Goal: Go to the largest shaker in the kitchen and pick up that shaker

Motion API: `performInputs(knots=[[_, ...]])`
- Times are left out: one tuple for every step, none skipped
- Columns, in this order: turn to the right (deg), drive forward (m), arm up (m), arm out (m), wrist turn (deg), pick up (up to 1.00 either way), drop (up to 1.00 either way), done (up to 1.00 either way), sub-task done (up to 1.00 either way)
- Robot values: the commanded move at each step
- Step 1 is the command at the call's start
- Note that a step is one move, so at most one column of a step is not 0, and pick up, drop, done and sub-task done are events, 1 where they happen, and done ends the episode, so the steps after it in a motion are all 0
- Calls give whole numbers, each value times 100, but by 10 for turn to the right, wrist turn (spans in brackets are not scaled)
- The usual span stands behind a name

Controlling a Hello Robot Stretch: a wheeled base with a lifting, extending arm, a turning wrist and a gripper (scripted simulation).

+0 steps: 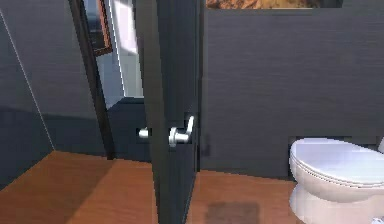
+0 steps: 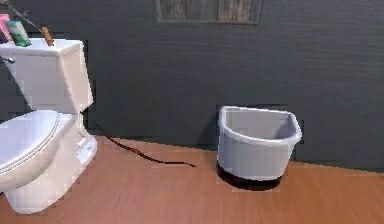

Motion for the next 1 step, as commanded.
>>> performInputs(knots=[[-270,0,0,0,0,0,0,0,0]])
